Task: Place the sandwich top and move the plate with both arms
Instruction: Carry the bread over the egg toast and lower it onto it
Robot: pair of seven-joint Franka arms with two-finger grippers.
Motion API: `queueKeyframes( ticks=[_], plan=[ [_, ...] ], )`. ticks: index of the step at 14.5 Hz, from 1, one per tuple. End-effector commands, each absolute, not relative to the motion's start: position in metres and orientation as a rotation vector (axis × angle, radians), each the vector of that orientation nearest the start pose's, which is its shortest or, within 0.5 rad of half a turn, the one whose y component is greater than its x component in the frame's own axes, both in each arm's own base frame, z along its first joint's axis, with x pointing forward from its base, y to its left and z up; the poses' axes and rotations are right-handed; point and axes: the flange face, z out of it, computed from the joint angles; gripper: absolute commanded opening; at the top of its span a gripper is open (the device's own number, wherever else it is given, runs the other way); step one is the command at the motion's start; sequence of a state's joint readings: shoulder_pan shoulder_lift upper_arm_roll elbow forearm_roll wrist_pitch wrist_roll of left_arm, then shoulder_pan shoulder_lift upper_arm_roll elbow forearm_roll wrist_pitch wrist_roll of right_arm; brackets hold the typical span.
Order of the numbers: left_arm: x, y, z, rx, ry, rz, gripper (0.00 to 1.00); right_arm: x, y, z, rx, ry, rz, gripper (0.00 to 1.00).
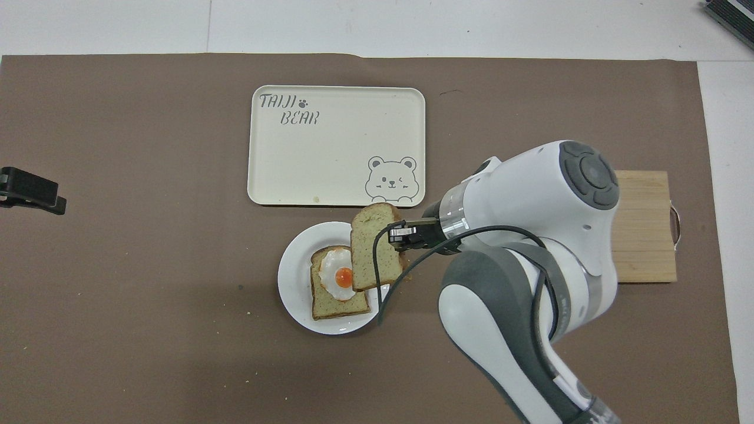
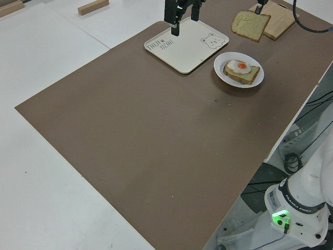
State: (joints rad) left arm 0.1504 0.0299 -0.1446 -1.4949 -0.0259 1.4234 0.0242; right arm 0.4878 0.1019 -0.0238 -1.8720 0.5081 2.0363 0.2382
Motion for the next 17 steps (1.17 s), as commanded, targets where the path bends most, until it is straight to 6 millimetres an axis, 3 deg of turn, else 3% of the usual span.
queueKeyframes(
  ticks=[1, 5, 8, 12, 17],
  plan=[
    [0.544, 0.003, 0.636, -3.163, 0.013, 0.152, 1.0, 0.518, 0.319, 0.448, -2.628, 0.08, 0.148, 0.0],
    [0.544, 0.003, 0.636, -3.163, 0.013, 0.152, 1.0, 0.491, 0.365, 0.425, -2.586, 0.186, 0.198, 0.0],
    [0.544, 0.003, 0.636, -3.163, 0.013, 0.152, 1.0, 0.474, 0.378, 0.404, -2.606, 0.166, 0.202, 0.0],
    [0.544, 0.003, 0.636, -3.163, 0.013, 0.152, 1.0, 0.463, 0.373, 0.372, -2.643, 0.138, 0.252, 0.0],
    [0.544, 0.003, 0.636, -3.163, 0.013, 0.152, 1.0, 0.466, 0.371, 0.343, -2.67, 0.109, 0.26, 0.0]
  ],
)
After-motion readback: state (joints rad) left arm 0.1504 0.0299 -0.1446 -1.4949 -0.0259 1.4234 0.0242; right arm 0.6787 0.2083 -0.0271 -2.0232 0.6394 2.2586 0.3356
